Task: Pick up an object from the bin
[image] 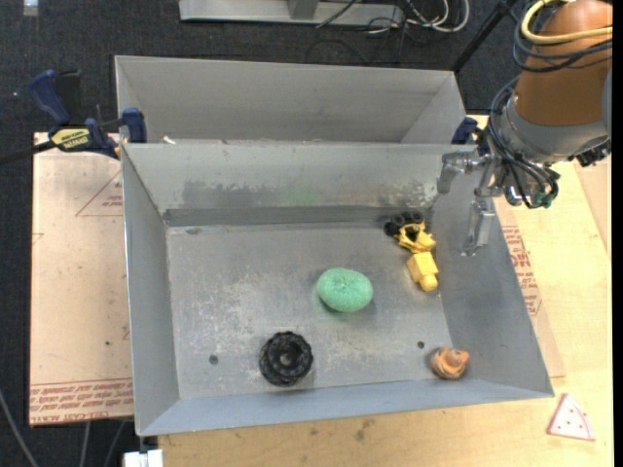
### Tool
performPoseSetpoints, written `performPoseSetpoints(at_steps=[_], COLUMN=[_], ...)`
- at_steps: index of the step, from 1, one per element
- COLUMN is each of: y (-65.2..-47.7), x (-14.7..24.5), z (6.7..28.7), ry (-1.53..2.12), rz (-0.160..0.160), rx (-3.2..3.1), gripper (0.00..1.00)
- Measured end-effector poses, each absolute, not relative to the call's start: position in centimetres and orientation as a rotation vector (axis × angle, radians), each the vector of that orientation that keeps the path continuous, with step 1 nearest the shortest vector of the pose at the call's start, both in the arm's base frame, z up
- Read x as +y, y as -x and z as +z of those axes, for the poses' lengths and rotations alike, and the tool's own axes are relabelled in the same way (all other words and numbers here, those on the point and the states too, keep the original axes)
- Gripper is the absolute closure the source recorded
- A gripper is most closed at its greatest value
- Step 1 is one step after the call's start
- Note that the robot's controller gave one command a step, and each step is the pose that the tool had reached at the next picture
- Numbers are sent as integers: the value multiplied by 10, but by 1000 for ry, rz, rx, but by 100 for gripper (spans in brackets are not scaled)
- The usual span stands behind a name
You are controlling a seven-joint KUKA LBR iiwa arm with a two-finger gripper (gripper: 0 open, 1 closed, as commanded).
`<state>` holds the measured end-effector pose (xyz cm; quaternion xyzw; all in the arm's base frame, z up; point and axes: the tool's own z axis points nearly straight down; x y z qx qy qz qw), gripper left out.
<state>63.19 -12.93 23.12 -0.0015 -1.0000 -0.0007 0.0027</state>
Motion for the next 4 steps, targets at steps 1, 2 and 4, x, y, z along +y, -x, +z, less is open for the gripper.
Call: performPoseSetpoints(at_steps=[1,2,4], y=[-633,-655,-632], x=[-129,-80,-3], z=[237,178,135], ry=[1,-95,-114], rz=[0,2,-1], rx=[-3144,-3148,-3141], gripper=[0,0,0])
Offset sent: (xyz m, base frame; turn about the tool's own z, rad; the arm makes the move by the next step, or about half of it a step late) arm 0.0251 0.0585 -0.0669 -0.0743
